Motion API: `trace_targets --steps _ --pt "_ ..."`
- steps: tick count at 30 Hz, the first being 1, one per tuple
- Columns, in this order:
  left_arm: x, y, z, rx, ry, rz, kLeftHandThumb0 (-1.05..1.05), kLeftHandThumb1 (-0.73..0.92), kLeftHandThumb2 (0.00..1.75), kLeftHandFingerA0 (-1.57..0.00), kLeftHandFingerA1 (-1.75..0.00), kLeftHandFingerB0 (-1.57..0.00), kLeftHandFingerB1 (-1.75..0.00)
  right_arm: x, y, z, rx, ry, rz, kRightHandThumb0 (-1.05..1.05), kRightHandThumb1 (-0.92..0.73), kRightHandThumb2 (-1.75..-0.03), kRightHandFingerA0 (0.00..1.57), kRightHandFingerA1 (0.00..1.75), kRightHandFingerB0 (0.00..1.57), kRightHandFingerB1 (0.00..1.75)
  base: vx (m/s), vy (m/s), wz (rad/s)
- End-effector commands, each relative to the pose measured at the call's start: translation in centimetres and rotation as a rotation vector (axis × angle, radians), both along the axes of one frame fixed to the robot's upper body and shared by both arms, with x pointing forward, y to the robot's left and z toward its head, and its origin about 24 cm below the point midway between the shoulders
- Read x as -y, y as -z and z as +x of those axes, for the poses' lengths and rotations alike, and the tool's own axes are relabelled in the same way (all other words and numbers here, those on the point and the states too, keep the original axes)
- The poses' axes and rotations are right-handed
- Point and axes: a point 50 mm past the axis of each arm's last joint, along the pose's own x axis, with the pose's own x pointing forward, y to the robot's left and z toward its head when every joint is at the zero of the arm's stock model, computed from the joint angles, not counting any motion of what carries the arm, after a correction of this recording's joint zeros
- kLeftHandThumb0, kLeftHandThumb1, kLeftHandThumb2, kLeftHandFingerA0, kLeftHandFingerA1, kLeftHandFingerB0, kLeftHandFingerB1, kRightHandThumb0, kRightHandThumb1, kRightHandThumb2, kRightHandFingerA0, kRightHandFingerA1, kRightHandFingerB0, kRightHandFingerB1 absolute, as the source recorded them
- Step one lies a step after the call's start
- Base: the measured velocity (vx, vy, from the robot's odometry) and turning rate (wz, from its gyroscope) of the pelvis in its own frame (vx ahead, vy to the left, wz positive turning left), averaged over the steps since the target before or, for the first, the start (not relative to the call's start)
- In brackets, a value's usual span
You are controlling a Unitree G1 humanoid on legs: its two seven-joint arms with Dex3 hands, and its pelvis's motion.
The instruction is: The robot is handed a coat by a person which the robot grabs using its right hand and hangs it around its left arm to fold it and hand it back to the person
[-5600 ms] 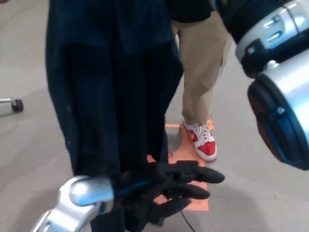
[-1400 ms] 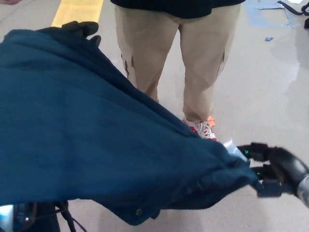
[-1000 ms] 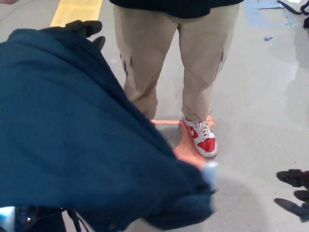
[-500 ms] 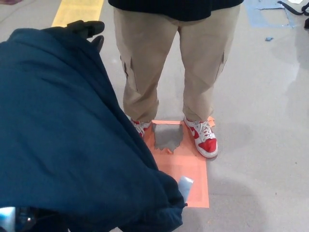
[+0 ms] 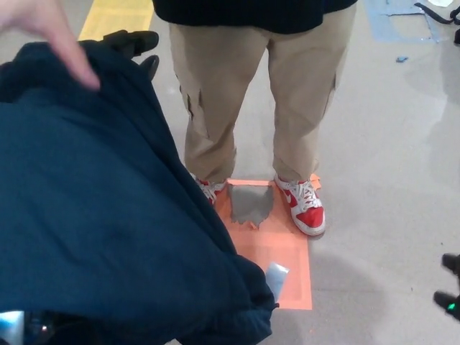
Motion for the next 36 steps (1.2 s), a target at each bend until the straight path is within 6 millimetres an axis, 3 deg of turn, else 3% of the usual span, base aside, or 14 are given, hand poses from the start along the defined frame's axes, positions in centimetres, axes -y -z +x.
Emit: trace_targets --steps 1,2,3,4,5,7,8,25,26,27,28,31,32,36 --pt "0.82 -1.56 -0.28 0.096 0.103 -0.053 -0.84 0.71 0.78 -0.1 -0.25 -0.1 -0.25 -0.72 3.45 -3.34 -0.077 0.003 -0.393 -0.7 -0.92 -0.69 0.11 0.26 0.1 0.24 0.0 0.0 0.0" --pt "1.05 -1.76 -0.26 0.105 0.111 -0.051 -0.84 0.72 0.79 -0.1 -0.26 -0.1 -0.25 -0.63 3.4 -3.35 -0.074 -0.001 -0.393 -0.76 -0.77 -1.05 0.08 0.32 0.08 0.29 0.0 0.0 0.0" --pt "1.14 -1.91 -0.25 0.113 0.116 -0.048 -0.85 0.72 0.8 -0.11 -0.27 -0.09 -0.24 -0.64 3.4 -3.36 -0.073 -0.013 -0.403 -0.68 -0.92 -0.7 0.1 0.26 0.1 0.24 0.0 0.0 0.0" --pt "1.18 -2.03 -0.24 0.117 0.118 -0.047 -0.84 0.72 0.77 -0.11 -0.27 -0.1 -0.25 -0.66 3.43 -3.37 -0.078 -0.025 -0.413 -0.77 -0.77 -1.06 0.08 0.33 0.08 0.3 0.0 0.0 0.0" --pt "1.21 -2.13 -0.22 0.113 0.116 -0.052 -0.85 0.72 0.78 -0.11 -0.27 -0.1 -0.25 -0.69 3.48 -3.4 -0.088 -0.045 -0.418 -0.78 -0.79 -1.07 0.07 0.29 0.07 0.26 0.0 0.0 0.0" --pt "1.21 -2.18 -0.24 0.109 0.113 -0.054 -0.8 0.84 0.67 -0.11 -0.24 -0.11 -0.23 -0.71 3.52 -3.45 -0.094 -0.063 -0.418 -0.8 -0.8 -1.08 0.07 0.25 0.07 0.23 0.0 0.0 0.0" --pt "1.25 -2.21 -0.27 0.109 0.113 -0.055 -0.84 0.72 0.77 -0.1 -0.26 -0.1 -0.26 -0.65 3.54 -3.53 -0.096 -0.064 -0.414 -0.8 -0.8 -1.07 0.06 0.25 0.07 0.24 0.0 0.0 0.0" --pt "1.22 -2.27 -0.39 0.109 0.119 -0.04 -0.81 0.73 0.79 -0.1 -0.26 -0.09 -0.24 -0.58 3.57 -3.58 -0.094 -0.075 -0.419 -0.8 -0.81 -1.08 0.07 0.26 0.07 0.22 0.0 0.0 0.0" --pt "1.22 -2.23 -0.42 0.111 0.122 -0.04 -0.76 0.86 0.68 -0.11 -0.25 -0.1 -0.23 -0.56 3.59 -3.62 -0.098 -0.08 -0.425 -0.78 -0.8 -1.09 0.06 0.3 0.06 0.23 0.0 0.0 0.0" --pt "1.23 -2.17 -0.46 0.113 0.126 -0.041 -0.76 0.86 0.68 -0.11 -0.25 -0.1 -0.23 -0.52 3.62 -3.67 -0.104 -0.087 -0.434 -0.78 -0.8 -1.09 0.06 0.3 0.06 0.23 0.0 0.0 0.0" --pt "1.21 -2.19 -0.48 0.116 0.128 -0.034 -0.81 0.74 0.81 -0.1 -0.28 -0.07 -0.23 -0.51 3.6 -3.64 -0.102 -0.083 -0.428 -0.79 -0.8 -1.07 0.06 0.27 0.06 0.21 0.0 0.0 0.0" --pt "1.14 -2.2 -0.52 0.117 0.133 -0.02 -0.83 0.73 0.83 -0.09 -0.27 -0.06 -0.22 -0.54 3.52 -3.5 -0.102 -0.086 -0.425 -0.76 -0.79 -1.08 0.06 0.28 0.06 0.24 0.0 0.0 0.0" --pt "1.14 -2.23 -0.53 0.118 0.134 -0.015 -0.86 0.74 1.05 -0.09 -0.29 -0.09 -0.24 -0.56 3.48 -3.43 -0.102 -0.096 -0.432 -0.76 -0.8 -1.08 0.06 0.3 0.07 0.25 0.0 0.0 0.0" --pt "1.07 -1.99 -0.59 0.119 0.132 -0.014 -0.87 0.73 1.05 -0.09 -0.28 -0.09 -0.21 -0.58 3.48 -3.36 -0.109 -0.099 -0.443 -0.78 -0.8 -1.09 0.07 0.31 0.07 0.25 0.0 0.0 0.0"
